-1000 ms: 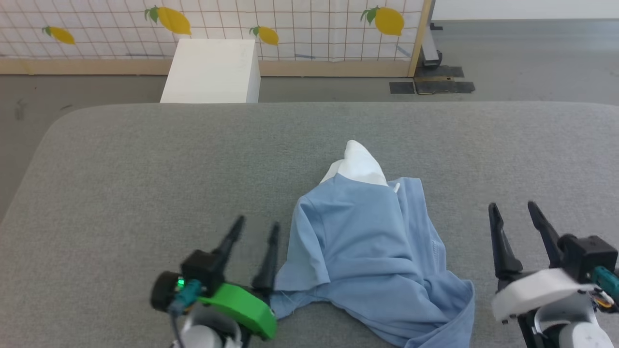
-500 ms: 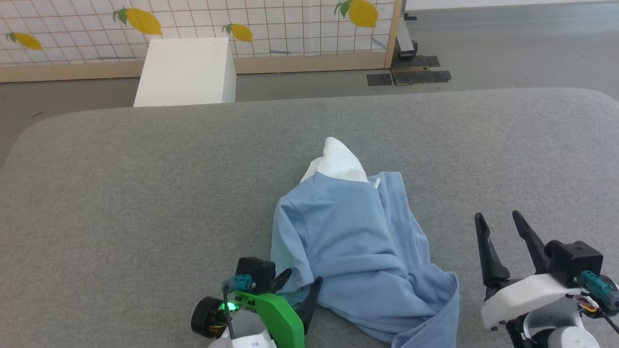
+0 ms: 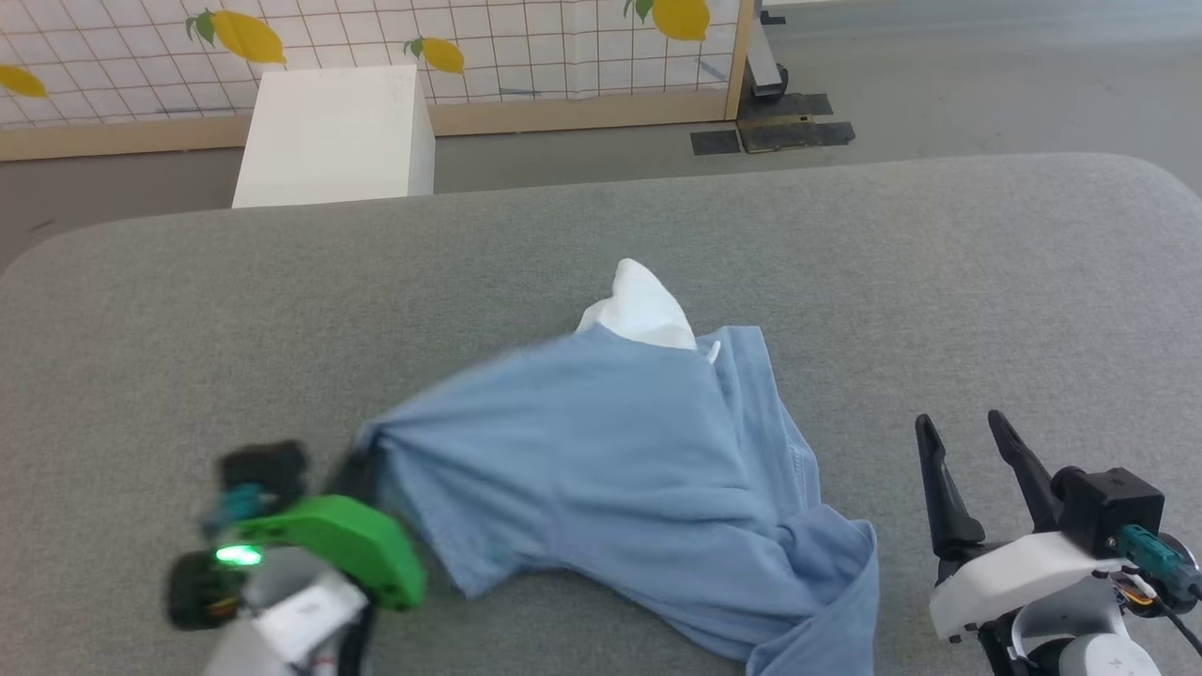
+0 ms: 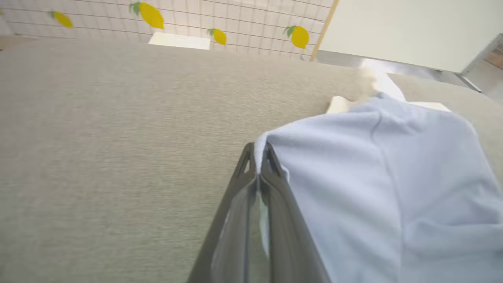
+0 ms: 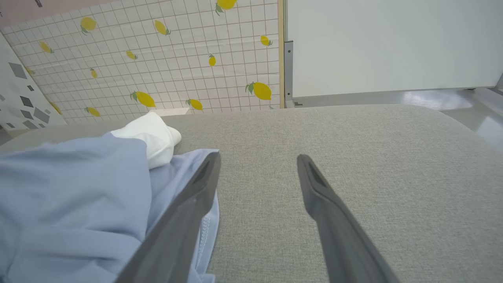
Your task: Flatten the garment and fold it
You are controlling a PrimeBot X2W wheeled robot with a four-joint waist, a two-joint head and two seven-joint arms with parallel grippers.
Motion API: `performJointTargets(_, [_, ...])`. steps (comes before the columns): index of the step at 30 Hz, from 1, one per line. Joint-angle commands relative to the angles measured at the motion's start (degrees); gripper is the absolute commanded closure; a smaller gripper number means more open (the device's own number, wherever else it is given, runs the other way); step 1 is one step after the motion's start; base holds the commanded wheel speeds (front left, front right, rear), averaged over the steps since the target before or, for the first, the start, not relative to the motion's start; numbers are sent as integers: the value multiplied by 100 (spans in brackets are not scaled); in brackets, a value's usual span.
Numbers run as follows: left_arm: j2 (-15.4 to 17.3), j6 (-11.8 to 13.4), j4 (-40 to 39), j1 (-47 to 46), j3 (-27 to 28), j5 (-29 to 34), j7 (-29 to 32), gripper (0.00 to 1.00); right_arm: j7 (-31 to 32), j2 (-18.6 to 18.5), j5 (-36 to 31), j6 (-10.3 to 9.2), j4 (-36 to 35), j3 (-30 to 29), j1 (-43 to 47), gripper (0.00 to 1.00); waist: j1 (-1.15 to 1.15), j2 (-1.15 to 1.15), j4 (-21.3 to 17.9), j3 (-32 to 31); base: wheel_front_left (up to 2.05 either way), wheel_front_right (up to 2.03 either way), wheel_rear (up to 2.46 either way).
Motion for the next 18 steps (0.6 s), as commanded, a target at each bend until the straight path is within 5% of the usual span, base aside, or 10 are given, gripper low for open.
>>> performJointTargets(1, [139,196,-31,73,266,-67,-82,100,6,6,39,-9,-6,-9,-79,0,0,0,-9,28,0,0,0])
performJointTargets(9, [450,1094,270,620,1455,-399,99,100,141,6,27,-9,-38,-11,-125,0,0,0,-8,181,0,0,0])
performJointTargets(13, [341,1209,467,833,1590,-631,347,100,226,6,5,-9,-33,-28,-143,0,0,0,75,227,0,0,0])
performJointTargets(15, [261,1052,471,840,1520,-735,321,8,282,6,-5,-9,-20,-24,-153,0,0,0,138,232,0,0,0])
performJointTargets(16, [223,981,458,831,1495,-772,263,0,304,6,-13,-9,-19,-15,-163,0,0,0,162,234,0,0,0])
performJointTargets(18, [170,845,386,788,1454,-757,-45,0,346,6,-45,-9,-24,18,-209,0,0,0,223,237,0,0,0])
